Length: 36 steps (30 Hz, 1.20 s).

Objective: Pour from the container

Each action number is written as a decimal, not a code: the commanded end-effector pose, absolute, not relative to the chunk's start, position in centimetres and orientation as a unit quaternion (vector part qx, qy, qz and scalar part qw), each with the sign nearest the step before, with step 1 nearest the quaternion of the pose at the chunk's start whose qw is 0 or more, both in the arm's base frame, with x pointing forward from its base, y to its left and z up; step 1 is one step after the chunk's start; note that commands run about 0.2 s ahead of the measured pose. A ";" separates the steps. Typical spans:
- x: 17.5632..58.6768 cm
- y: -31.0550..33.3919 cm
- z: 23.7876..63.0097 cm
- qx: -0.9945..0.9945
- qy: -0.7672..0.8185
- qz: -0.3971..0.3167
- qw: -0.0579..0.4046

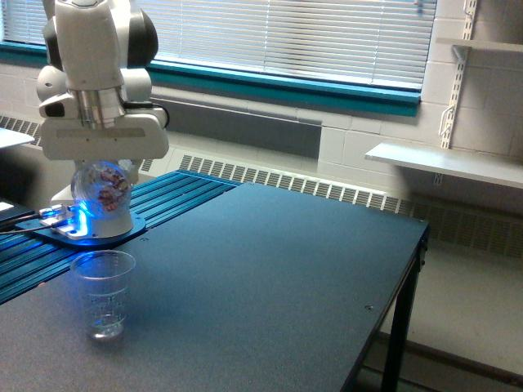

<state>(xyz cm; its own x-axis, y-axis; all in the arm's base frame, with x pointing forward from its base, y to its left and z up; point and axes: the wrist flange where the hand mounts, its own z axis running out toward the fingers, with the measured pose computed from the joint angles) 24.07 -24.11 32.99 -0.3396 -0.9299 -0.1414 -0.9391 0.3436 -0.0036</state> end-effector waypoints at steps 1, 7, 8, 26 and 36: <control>25.1 -24.0 32.6 -0.569 0.818 0.044 0.068; 25.4 -23.8 31.8 -0.557 0.825 0.053 0.081; 25.4 -23.7 31.7 -0.555 0.826 0.055 0.082; 25.5 -23.6 31.3 -0.542 0.832 0.076 0.091; 25.4 -23.6 31.5 -0.534 0.836 0.081 0.100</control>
